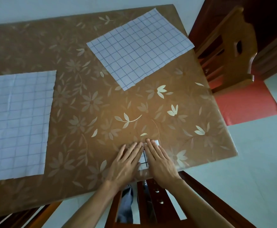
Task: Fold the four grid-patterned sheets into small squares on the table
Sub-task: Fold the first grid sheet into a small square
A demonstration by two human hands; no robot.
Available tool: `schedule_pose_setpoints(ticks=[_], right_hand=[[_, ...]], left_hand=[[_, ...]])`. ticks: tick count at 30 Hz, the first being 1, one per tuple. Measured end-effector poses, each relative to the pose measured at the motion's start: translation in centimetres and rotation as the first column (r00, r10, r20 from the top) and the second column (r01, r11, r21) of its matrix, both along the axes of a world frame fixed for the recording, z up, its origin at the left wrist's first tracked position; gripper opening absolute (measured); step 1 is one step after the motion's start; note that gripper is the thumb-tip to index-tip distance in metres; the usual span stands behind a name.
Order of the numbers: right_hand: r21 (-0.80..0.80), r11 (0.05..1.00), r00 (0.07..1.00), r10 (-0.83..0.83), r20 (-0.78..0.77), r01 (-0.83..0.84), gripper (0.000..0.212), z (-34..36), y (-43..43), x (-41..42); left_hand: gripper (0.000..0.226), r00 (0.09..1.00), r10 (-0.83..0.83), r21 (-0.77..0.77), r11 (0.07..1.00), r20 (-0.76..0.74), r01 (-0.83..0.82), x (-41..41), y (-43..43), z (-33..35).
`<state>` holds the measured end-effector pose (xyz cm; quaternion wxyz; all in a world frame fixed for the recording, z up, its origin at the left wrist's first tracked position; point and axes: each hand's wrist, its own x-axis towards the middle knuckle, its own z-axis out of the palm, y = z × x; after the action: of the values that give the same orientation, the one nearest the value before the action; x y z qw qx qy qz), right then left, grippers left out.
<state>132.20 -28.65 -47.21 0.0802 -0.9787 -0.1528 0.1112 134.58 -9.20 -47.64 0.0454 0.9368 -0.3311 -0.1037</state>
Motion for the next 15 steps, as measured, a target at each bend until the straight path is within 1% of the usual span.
schedule_pose_setpoints(ticks=[2,5,7,11,15], right_hand=[[-0.028,1.000,1.000,0.007,-0.018,-0.008,0.060,0.1,-0.6,0.1],[-0.048,0.999,0.997,-0.028,-0.072,0.025,0.068,-0.1,-1.3,0.0],[-0.061,0.997,0.994,-0.045,-0.095,0.039,0.070,-0.1,-1.3,-0.1],[-0.066,0.997,0.994,-0.045,-0.100,0.038,0.070,0.0,-1.3,0.0],[-0.086,0.996,0.993,-0.038,-0.111,0.028,0.070,0.1,-1.3,0.0]], left_hand=[[0.061,1.000,0.015,0.038,0.999,-0.015,-0.015,0.6,0.8,-0.2],[0.065,0.999,0.019,0.079,0.997,-0.029,-0.016,1.5,1.8,-0.1],[0.067,0.999,0.028,0.089,0.996,-0.044,-0.024,1.4,1.7,0.0],[0.067,0.994,0.090,0.088,0.993,-0.061,-0.084,0.8,1.0,0.4],[0.067,0.994,0.075,0.136,0.989,-0.075,-0.064,0.9,0.9,0.9]])
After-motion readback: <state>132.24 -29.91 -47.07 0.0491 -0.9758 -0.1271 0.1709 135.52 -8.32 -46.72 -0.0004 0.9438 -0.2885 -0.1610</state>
